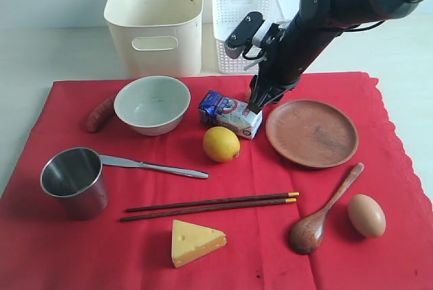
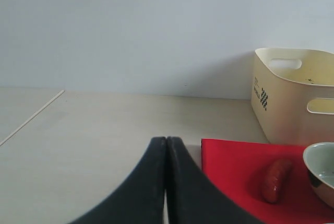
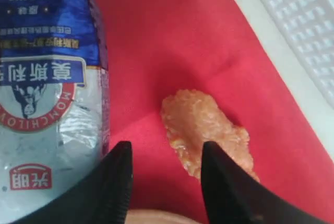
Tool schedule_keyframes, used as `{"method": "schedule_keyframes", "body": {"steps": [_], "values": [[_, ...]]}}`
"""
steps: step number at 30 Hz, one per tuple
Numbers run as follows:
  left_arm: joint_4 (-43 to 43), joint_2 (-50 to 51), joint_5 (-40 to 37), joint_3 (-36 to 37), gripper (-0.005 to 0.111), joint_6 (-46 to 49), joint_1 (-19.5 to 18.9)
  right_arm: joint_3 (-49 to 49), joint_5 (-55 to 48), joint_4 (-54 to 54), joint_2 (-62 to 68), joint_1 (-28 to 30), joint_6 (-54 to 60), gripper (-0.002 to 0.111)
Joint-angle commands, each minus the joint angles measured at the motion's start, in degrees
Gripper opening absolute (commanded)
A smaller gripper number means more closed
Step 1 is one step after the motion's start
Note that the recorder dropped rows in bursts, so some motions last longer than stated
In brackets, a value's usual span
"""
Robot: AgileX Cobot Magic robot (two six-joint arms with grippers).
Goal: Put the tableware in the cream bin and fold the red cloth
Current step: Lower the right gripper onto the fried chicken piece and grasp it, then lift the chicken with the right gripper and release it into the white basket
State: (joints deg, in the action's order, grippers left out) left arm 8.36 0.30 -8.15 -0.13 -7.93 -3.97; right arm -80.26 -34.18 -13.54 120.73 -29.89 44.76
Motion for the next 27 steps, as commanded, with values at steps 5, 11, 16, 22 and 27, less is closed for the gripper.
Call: {"method": "schedule_keyframes", "body": {"steps": [5,11,16,22,27], "values": [[0.4,-0.3,0.1,0.1,0.0,0.2,-0.1,-0.8,4.1,3.6,3.6,-0.1,-0.6,0.042],[0.4,-0.3,0.1,0.1,0.0,0.2,-0.1,-0.8,5.5,4.8,3.5,-0.1,-1.9,0.042],[0.4,-0.3,0.1,0.1,0.0,0.2,-0.1,-0.8,5.6,4.8,1.0,-0.1,-4.1,0.042],[0.4,-0.3,0.1,0.1,0.0,0.2,-0.1,-0.8,7.7,5.0,0.3,-0.1,-4.4,0.049],[0.4,-0.3,0.1,0.1,0.0,0.2,-0.1,-0.8,7.8,6.4,1.9,-0.1,-4.4,0.068]]}}
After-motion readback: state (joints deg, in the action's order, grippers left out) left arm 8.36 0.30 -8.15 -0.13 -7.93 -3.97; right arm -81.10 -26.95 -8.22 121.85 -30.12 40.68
